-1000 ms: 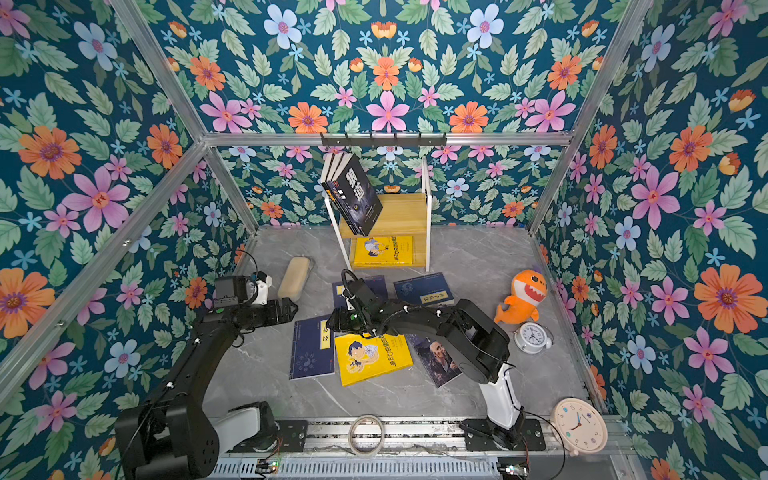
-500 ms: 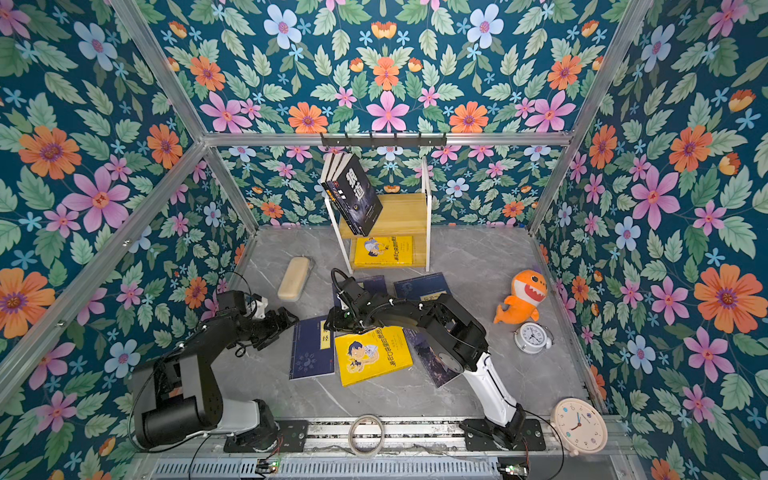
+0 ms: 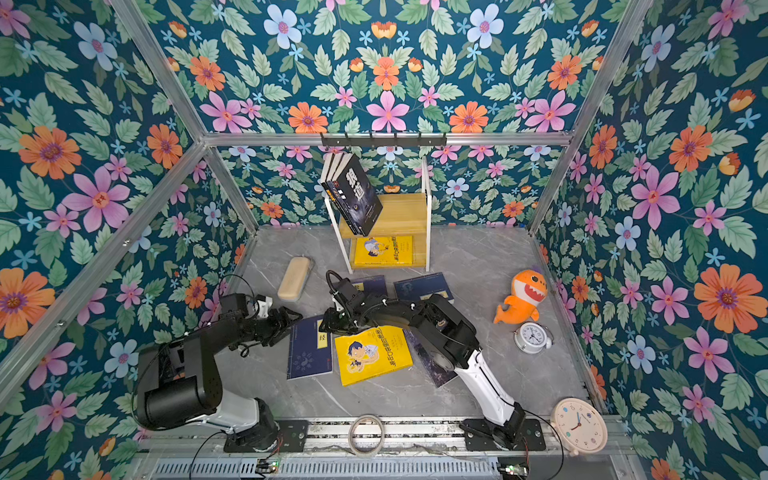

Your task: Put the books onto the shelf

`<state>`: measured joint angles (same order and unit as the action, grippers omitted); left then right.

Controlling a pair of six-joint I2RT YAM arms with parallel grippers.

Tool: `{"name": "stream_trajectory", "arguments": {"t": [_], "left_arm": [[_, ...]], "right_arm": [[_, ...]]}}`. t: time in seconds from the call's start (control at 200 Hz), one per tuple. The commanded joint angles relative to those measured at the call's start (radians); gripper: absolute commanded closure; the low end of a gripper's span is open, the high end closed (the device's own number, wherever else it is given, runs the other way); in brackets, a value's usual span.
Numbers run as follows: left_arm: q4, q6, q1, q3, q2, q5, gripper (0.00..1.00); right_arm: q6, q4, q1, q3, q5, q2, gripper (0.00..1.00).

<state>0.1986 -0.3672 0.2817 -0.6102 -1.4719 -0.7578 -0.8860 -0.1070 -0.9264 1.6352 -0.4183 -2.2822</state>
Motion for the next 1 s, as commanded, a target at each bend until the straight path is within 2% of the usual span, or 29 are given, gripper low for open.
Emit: {"name": "stream_trajectory", "arguments": {"t": [0.0,0.21,0.38,0.58,0.665,0.805,0.995], "left_arm": [[0.067,-0.037,-0.007,0.017,0.027,-0.039,0.30],[0.044,-0.062,-0.021,0.029,0.045,-0.095,0.39],[0.033,-0.086,-0.023,0.020,0.031,-0.125,0.52],[-0.048,-0.148,-0.027,0.047,0.078,-0.203,0.56],[-0.068,-0.172,-0.033,0.046,0.091,-0.248,0.55],[-0.098,-0.181,-0.054,0.072,0.116,-0.265,0.49],[-0.063,-0.156,-0.101,0.058,0.091,-0.272,0.42]], "right_arm": [[-0.017,0.029,-0.005,0.002,-0.011,-0.019,0.52],[-0.017,0.025,-0.006,0.056,-0.027,-0.064,0.52],[-0.014,0.004,-0.003,0.088,-0.038,-0.088,0.52],[-0.016,0.028,0.008,0.057,-0.038,-0.067,0.52],[-0.014,0.030,0.008,0.053,-0.033,-0.065,0.52],[-0.029,0.044,0.018,0.041,-0.041,-0.077,0.52],[-0.066,0.184,0.057,-0.112,-0.038,-0.005,0.52]]}}
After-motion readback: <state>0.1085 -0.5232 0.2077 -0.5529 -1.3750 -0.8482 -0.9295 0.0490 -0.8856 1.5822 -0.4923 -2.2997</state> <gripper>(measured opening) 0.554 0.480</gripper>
